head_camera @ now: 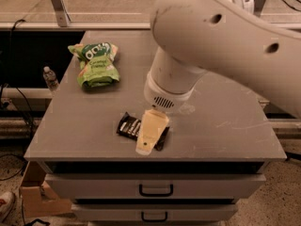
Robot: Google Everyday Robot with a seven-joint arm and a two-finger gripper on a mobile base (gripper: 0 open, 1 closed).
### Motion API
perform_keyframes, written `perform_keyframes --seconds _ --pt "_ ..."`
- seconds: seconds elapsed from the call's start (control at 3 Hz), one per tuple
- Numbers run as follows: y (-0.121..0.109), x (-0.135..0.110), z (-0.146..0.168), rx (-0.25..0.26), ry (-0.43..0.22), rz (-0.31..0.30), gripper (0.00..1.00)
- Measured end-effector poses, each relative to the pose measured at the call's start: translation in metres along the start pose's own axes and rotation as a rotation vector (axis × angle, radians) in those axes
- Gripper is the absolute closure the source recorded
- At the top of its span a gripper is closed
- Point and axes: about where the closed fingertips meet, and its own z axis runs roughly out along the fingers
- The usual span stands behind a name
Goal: Pick rxbar chocolate
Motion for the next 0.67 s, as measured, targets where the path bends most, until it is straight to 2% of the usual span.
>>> perform_keyframes --seconds 0.67 --pt "0.006 -0.033 0.027 -0.007 -0.022 -0.029 0.0"
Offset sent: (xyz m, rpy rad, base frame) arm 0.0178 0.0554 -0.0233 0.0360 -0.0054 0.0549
